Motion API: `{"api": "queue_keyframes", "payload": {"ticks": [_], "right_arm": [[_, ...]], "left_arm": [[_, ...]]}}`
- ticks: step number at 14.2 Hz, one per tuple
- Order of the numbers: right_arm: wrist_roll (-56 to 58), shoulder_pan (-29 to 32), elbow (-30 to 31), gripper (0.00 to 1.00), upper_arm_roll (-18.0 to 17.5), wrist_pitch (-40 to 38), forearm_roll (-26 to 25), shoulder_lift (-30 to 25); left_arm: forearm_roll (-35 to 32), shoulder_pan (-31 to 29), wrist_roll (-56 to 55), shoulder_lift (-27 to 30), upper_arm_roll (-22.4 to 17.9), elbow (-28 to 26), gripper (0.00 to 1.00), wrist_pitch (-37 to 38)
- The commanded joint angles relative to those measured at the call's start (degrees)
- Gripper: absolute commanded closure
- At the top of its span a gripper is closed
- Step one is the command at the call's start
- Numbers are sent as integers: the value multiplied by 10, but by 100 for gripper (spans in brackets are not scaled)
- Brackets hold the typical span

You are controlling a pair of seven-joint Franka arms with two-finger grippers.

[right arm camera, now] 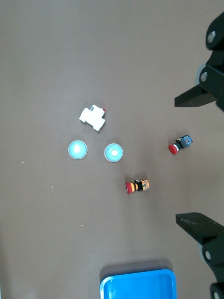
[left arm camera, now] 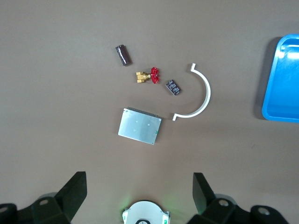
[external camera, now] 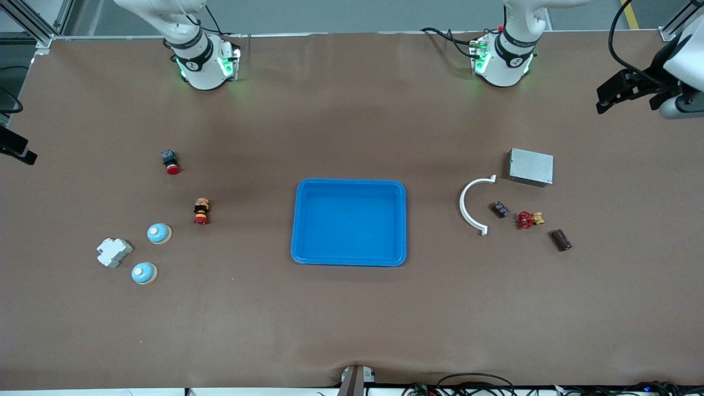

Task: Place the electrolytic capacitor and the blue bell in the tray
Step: 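Reach the left gripper to the brown capacitor while the right gripper reaches the bell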

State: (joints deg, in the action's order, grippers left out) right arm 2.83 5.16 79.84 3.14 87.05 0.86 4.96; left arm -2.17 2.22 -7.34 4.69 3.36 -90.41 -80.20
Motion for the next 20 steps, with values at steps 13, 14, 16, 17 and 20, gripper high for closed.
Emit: {"api": "queue_keyframes", "payload": {"ticks": [13, 14, 16, 17, 20], "right_arm": [[-8, 17, 116, 0, -5, 152, 1, 55], [-8, 16, 135, 0, -5, 174, 1, 59], [-8, 16, 171, 0, -5, 238, 1, 76], [-7, 20, 168, 0, -5, 252, 2, 100], [-9, 22, 161, 0, -5, 328, 3, 167]], "left_arm": [[5, -1, -222, -4, 34, -285, 0, -309], [5, 0, -246, -7, 36, -306, 0, -340], [5, -3, -277, -34, 36, -336, 0, -392], [6, -4, -288, -46, 36, -351, 0, -423], [5, -5, -326, -98, 35, -369, 0, -511]]}}
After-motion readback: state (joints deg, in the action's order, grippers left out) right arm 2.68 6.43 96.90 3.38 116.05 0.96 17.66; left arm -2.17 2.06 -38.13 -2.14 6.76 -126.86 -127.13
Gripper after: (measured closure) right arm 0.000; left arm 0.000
